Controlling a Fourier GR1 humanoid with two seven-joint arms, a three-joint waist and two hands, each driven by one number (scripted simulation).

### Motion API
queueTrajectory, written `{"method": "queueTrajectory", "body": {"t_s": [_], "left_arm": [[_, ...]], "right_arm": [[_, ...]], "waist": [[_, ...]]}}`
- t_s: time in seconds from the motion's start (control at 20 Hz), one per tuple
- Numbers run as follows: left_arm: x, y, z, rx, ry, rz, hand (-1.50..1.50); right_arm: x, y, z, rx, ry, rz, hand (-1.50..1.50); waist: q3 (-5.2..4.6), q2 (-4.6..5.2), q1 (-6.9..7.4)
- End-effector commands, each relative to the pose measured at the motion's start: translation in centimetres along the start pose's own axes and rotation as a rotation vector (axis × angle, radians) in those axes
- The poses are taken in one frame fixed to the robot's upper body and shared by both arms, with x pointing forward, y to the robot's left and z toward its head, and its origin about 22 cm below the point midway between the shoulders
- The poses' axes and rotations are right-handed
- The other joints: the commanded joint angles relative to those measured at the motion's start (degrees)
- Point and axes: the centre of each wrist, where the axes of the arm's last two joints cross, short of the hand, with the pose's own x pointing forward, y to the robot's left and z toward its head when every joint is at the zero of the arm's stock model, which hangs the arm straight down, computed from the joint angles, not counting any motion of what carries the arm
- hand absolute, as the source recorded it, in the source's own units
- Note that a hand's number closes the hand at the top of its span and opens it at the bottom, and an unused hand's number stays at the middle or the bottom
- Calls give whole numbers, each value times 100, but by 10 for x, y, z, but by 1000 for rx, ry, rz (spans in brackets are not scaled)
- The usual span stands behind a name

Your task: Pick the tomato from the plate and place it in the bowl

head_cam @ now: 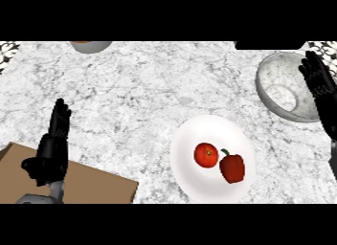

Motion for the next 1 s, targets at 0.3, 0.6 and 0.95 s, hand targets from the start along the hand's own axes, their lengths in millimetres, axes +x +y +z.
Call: {"method": "queueTrajectory", "body": {"t_s": [0.3, 0.6, 0.95], "left_arm": [[48, 23, -45, -56, -114, 37, 0], [60, 70, -62, -50, -95, 51, 0], [58, 79, -69, -51, -94, 57, 0]], "right_arm": [[51, 93, -20, 207, -238, 146, -150], [66, 228, 65, -92, -269, -159, -150], [70, 205, 111, -34, -153, 178, -150]], "waist": [[-133, -63, 100], [-24, 38, 11], [-33, 25, -145]]}}
